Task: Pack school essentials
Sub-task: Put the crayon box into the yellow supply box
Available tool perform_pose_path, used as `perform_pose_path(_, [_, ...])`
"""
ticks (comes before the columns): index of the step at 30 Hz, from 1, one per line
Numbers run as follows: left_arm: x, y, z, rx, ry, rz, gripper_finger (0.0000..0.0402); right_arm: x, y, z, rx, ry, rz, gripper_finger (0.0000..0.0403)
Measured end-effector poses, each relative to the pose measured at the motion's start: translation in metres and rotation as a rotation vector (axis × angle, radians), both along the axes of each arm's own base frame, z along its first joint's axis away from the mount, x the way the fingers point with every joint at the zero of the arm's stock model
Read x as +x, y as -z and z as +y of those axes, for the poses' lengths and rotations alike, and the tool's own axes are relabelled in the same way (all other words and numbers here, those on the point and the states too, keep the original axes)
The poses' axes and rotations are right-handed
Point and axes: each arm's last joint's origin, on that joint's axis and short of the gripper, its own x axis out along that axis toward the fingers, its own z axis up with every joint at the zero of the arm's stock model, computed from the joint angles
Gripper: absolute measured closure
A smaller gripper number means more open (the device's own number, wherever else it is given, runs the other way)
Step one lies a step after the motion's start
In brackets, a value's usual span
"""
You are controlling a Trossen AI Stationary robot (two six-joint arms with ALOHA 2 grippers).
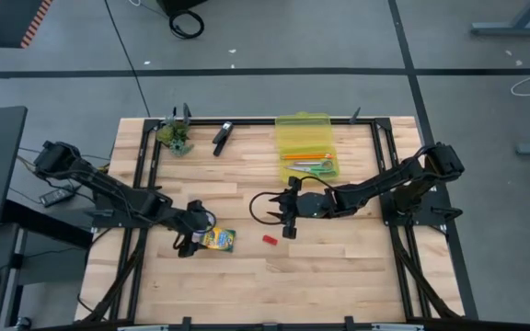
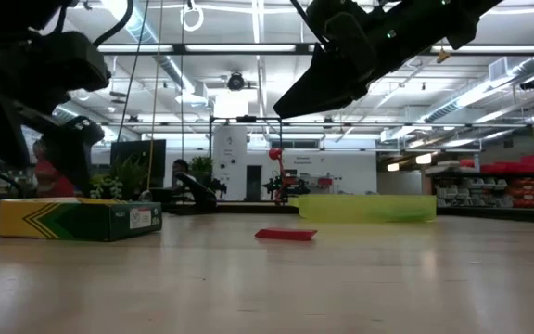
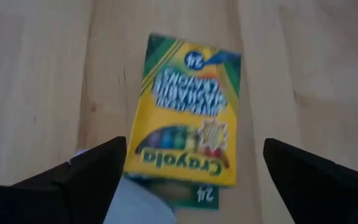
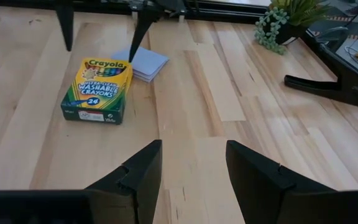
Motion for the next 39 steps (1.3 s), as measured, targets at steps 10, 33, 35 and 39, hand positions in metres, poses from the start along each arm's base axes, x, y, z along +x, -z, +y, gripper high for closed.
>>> perform_pose_path(10, [0.025, -0.014, -0.012, 0.192, -0.019, 0.119, 0.0003, 0.000, 0.000, 0.000, 0.003, -0.010, 0.002, 0.0218])
perform_pose_path(33, [0.051, -0.002, -0.026, 0.220, 0.011, 0.356, 0.0005, 0.000, 0.000, 0.000, 0.008, -0.020, 0.003, 0.0218])
perform_pose_path(35, [0.051, -0.002, -0.026, 0.220, 0.013, 0.355, 0.0005, 0.000, 0.000, 0.000, 0.008, -0.019, 0.003, 0.0218])
perform_pose_path(39, [0.053, -0.007, -0.026, 0.240, 0.015, 0.362, 0.0005, 0.000, 0.000, 0.000, 0.008, -0.020, 0.002, 0.0218])
